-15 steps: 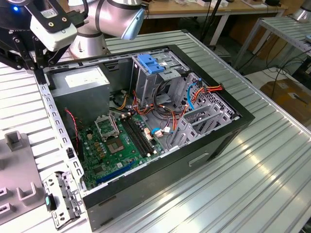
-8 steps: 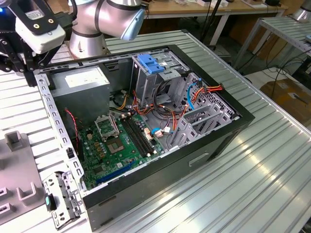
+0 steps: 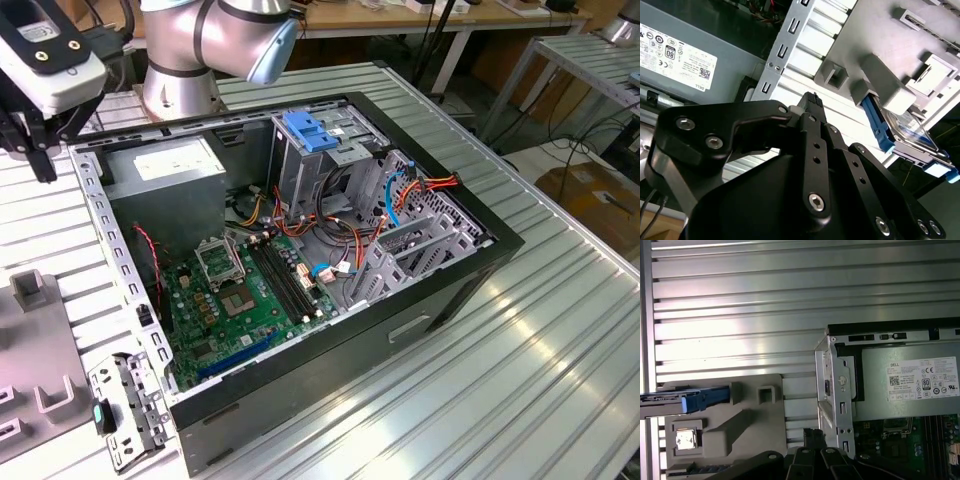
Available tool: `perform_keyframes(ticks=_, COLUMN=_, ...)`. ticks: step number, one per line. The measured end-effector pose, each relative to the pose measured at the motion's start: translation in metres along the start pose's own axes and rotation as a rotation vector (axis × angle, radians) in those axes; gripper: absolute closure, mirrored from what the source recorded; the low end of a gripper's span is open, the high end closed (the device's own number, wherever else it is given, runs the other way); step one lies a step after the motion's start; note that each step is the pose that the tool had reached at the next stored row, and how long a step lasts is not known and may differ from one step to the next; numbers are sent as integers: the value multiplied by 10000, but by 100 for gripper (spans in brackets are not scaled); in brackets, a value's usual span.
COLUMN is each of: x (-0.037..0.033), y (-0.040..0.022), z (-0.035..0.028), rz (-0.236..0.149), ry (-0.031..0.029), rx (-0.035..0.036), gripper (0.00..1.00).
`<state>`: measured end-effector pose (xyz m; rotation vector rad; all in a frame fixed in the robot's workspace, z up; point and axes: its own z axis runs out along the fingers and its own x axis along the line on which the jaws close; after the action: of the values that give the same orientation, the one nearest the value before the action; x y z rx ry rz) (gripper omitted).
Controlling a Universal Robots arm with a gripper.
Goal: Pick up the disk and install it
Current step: 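Reach for the disk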
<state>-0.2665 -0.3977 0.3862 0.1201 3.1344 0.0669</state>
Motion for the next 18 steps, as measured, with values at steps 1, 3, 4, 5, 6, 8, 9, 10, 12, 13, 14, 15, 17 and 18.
perform_keyframes(ticks=1, x=19, y=-1, z=0, rz=0, ry=3, rx=0, gripper=89)
perform_keyframes(ticks=3, x=60, y=-4, z=0, rz=1, ry=12, rx=0, gripper=89)
perform_keyframes(ticks=4, x=79, y=-5, z=0, rz=1, ry=16, rx=0, gripper=89)
perform_keyframes(ticks=5, x=112, y=-7, z=0, rz=1, ry=23, rx=0, gripper=89)
perform_keyframes(ticks=6, x=131, y=-8, z=-1, rz=1, ry=28, rx=1, gripper=89)
perform_keyframes(ticks=8, x=175, y=-12, z=-1, rz=2, ry=36, rx=0, gripper=89)
perform_keyframes(ticks=9, x=196, y=-13, z=-1, rz=3, ry=40, rx=0, gripper=89)
perform_keyframes(ticks=10, x=229, y=-16, z=0, rz=4, ry=45, rx=-2, gripper=89)
perform_keyframes(ticks=12, x=281, y=-20, z=0, rz=4, ry=54, rx=-3, gripper=89)
perform_keyframes(ticks=13, x=305, y=-21, z=-1, rz=4, ry=58, rx=-3, gripper=89)
perform_keyframes(ticks=14, x=327, y=-23, z=-1, rz=5, ry=63, rx=-3, gripper=89)
perform_keyframes(ticks=15, x=347, y=-24, z=-1, rz=5, ry=69, rx=-2, gripper=89)
perform_keyframes(ticks=17, x=369, y=-26, z=-1, rz=5, ry=77, rx=-2, gripper=89)
perform_keyframes(ticks=18, x=372, y=-27, z=-1, rz=4, ry=78, rx=-3, gripper=89)
